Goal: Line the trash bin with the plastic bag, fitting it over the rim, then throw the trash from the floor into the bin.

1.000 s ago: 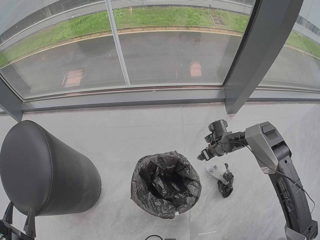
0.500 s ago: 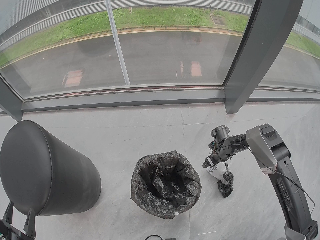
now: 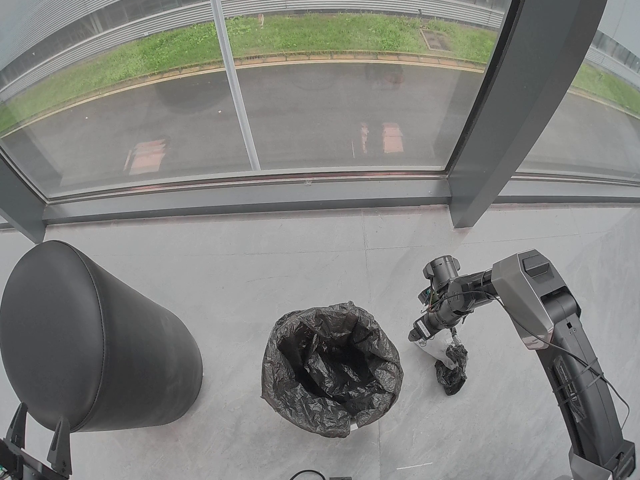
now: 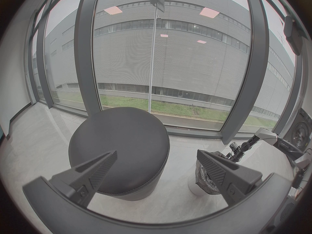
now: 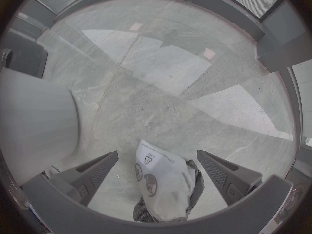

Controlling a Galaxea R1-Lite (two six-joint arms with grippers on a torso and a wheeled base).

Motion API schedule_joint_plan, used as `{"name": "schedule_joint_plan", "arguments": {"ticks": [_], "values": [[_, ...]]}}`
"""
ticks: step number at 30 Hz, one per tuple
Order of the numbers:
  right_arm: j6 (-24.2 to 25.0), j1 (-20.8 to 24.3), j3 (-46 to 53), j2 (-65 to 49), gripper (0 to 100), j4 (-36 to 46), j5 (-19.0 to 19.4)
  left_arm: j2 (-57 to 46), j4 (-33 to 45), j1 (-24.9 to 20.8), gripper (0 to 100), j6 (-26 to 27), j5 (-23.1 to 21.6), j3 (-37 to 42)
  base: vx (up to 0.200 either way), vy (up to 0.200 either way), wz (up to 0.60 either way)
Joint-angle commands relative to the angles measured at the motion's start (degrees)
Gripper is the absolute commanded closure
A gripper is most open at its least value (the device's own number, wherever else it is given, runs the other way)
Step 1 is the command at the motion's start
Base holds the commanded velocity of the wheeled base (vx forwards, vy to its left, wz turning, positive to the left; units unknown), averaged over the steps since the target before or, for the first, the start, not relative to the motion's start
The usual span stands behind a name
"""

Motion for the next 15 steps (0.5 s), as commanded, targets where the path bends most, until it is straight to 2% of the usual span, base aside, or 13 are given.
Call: {"name": "schedule_joint_plan", "arguments": {"ticks": [1, 15], "values": [[-0.80, -0.33, 0.01, 0.12, 0, 0.63, -1.43, -0.75, -0.07, 0.00, 0, -0.02, 0.02, 0.05, 0.000, 0.000, 0.00], [-2.47, -1.04, 0.01, 0.47, 0, 1.95, -2.13, -0.75, -0.07, 0.00, 0, -0.02, 0.02, 0.05, 0.000, 0.000, 0.00]]}}
